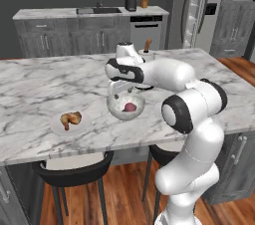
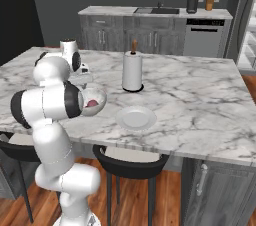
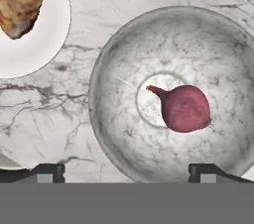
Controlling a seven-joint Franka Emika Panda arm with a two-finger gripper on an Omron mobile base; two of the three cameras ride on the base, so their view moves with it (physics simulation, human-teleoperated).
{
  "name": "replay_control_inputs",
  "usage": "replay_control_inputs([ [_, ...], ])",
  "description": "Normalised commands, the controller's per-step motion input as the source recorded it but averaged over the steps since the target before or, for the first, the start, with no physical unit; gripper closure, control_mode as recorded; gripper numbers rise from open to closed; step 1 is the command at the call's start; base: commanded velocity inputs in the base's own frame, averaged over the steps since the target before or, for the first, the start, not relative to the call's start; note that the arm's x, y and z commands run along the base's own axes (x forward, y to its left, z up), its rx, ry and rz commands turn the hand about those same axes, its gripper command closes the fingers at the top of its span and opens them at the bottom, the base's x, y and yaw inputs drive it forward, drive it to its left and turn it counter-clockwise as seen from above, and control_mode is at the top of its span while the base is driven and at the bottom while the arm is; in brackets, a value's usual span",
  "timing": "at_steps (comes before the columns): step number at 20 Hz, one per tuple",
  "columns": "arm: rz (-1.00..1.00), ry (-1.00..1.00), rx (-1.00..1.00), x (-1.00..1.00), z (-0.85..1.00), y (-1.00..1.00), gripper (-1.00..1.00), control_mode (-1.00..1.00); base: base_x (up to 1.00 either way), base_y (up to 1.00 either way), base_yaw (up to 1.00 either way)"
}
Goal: Pick the chicken drumstick and onion from their plates and place them in the bowl. Then put the bowl in the fridge.
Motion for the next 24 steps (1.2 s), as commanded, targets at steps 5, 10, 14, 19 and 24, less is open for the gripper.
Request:
replay_control_inputs([
  [5,-0.19,0.0,0.03,-0.56,0.13,0.44,-1.0,-1.0,0.0,0.0,0.0],
  [10,-0.3,0.0,0.06,-0.59,0.0,0.44,-1.0,-1.0,0.0,0.0,0.0],
  [14,-0.37,-0.06,0.05,-0.62,-0.02,0.4,-1.0,-1.0,0.0,0.0,0.0],
  [19,-0.38,-0.16,0.03,-0.55,-0.06,0.44,-1.0,-1.0,0.0,0.0,0.0],
  [24,-0.31,-0.13,0.0,-0.26,-0.06,0.59,-1.0,-1.0,0.0,0.0,0.0],
])
